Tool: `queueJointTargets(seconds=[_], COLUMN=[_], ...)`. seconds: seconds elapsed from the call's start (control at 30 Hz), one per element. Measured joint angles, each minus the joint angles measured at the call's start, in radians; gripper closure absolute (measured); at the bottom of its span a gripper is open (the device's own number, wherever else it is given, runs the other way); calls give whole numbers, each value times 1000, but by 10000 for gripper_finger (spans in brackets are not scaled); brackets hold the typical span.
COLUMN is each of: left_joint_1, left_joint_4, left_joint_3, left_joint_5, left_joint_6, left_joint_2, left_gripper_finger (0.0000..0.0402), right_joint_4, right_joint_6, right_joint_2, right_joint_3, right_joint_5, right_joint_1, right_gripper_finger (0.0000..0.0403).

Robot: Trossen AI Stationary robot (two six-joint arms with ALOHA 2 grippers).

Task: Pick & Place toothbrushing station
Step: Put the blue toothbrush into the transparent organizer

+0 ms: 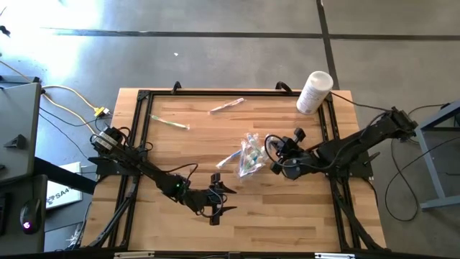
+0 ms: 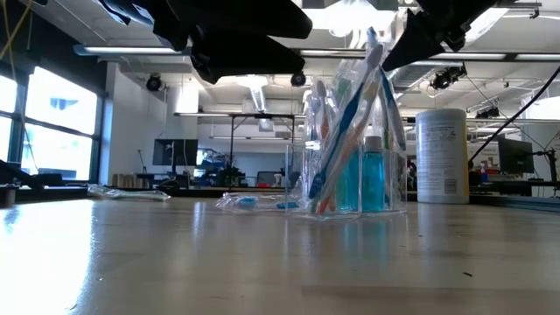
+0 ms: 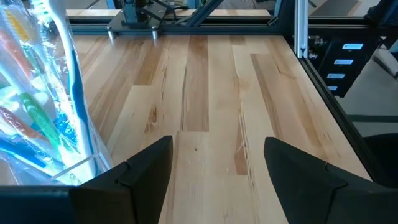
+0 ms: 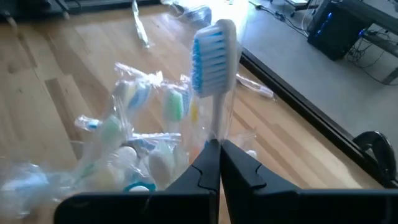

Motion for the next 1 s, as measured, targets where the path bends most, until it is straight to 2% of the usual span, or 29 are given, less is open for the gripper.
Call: queueJointTargets(seconds=[0.33, 0.63, 0.8, 1.0], left_joint_1=[0, 0, 0, 0], left_joint_4=[-6, -26, -31, -32], left_joint_3=[0, 0, 0, 0], left_joint_5=[0, 0, 0, 0], left_joint_6=[0, -3, -3, -3], left_joint_2=[0, 0, 0, 0], left_gripper_finger=[154, 154, 154, 154], right_joint_4=[26, 83, 164, 236], right_joint_6=[-24, -50, -122, -212], right_joint_2=[10, 96, 122, 90], right_joint_3=[0, 0, 0, 0], right_joint_5=[-12, -15, -17, -24], right_joint_1=[-29, -23, -23, -23], right_gripper_finger=[401, 401, 401, 401])
